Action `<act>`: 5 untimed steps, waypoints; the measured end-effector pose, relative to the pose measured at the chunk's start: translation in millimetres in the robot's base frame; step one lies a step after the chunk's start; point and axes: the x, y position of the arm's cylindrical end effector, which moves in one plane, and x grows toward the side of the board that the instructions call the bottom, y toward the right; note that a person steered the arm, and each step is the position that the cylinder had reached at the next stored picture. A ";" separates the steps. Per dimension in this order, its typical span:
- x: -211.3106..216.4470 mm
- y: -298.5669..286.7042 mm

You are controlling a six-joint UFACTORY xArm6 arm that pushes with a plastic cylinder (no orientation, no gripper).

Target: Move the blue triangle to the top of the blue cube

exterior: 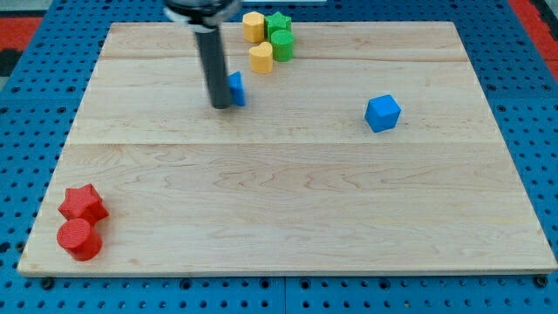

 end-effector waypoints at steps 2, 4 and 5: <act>-13.7 -61.8; -45.3 -49.7; -30.0 16.5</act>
